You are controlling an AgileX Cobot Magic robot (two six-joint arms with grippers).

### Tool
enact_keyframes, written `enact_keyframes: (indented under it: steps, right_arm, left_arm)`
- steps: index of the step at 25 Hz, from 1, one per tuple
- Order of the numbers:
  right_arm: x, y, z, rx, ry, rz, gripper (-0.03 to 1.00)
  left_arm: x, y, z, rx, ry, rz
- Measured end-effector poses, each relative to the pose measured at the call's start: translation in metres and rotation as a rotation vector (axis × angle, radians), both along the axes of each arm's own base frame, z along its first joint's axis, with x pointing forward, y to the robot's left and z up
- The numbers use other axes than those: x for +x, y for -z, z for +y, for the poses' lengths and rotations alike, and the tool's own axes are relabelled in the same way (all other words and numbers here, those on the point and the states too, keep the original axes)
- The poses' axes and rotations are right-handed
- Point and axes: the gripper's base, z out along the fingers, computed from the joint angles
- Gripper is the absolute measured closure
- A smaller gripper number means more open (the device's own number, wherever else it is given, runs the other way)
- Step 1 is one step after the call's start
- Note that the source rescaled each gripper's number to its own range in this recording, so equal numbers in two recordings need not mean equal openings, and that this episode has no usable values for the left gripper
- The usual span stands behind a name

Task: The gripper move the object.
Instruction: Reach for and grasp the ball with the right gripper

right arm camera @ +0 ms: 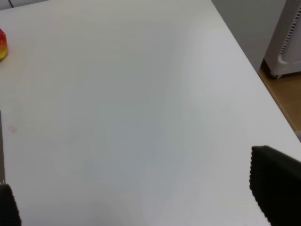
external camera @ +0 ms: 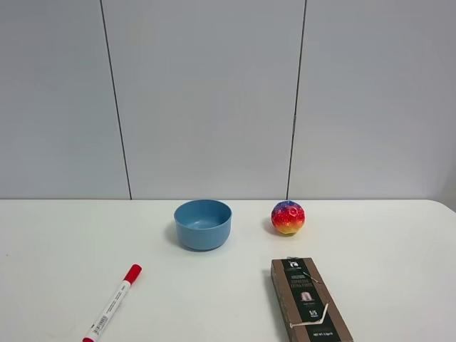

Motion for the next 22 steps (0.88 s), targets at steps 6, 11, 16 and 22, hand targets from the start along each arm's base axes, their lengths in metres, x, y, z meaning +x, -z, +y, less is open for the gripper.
enact_keyframes:
  steps: [6,11,16,22]
  right_arm:
    - [0.0,0.0,0.0,0.0,0.0,0.0,-0.03]
    - [0.0,0.0,0.0,0.0,0.0,0.0,-0.03]
    - [0.0,0.0,0.0,0.0,0.0,0.0,-0.03]
    - [0.0,0.0,0.001,0.01,-0.007,0.0,-0.03]
  left_arm:
    - [0.0,0.0,0.0,0.0,0.0,0.0]
    - [0.0,0.0,0.0,0.0,0.0,0.0]
    - [0.0,0.0,0.0,0.0,0.0,0.0]
    - [0.0,0.0,0.0,0.0,0.0,0.0]
